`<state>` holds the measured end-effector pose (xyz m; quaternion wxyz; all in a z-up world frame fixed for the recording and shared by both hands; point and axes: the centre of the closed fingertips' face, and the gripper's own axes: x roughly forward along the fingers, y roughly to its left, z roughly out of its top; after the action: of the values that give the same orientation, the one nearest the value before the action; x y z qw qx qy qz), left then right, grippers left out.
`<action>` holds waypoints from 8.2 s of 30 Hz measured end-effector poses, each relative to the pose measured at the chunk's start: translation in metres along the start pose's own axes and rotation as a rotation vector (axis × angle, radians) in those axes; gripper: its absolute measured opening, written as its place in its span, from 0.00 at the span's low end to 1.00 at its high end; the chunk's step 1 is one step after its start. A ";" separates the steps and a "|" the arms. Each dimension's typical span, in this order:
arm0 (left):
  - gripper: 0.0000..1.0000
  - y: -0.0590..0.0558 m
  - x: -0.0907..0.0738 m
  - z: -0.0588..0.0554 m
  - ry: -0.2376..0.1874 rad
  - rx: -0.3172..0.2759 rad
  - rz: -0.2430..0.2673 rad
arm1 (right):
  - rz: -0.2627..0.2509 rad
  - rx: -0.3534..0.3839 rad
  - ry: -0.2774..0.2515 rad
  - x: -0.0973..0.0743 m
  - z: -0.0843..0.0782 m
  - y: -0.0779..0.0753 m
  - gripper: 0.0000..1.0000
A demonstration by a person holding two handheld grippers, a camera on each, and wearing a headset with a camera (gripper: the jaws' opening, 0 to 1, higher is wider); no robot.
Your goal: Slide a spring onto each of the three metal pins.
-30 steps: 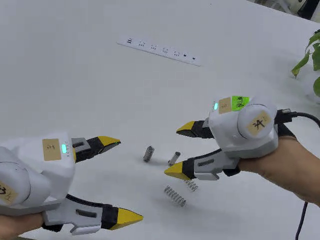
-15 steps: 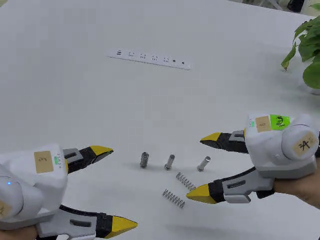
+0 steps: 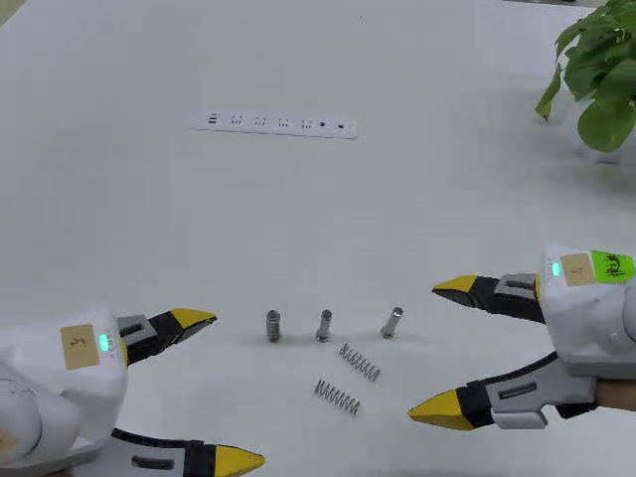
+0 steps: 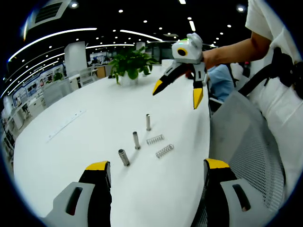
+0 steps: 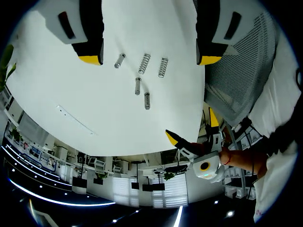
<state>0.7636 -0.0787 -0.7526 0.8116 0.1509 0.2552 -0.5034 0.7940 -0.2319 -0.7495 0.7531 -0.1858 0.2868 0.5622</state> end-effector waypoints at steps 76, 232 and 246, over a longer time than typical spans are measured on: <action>0.10 -0.017 0.124 -0.049 0.304 0.307 -0.211 | -0.029 0.119 -0.044 -0.014 -0.039 0.005 0.84; 0.10 -0.031 0.061 0.078 -0.203 -0.063 -0.087 | 0.011 0.217 -0.305 0.002 0.086 0.027 0.12; 0.10 -0.032 0.061 0.077 -0.205 -0.059 -0.088 | 0.018 0.203 -0.289 0.002 0.084 0.028 0.13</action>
<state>0.7775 -0.1770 -0.7234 0.8147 0.0635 0.1918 -0.5436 0.7863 -0.1716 -0.6849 0.7964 -0.0235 0.2322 0.5579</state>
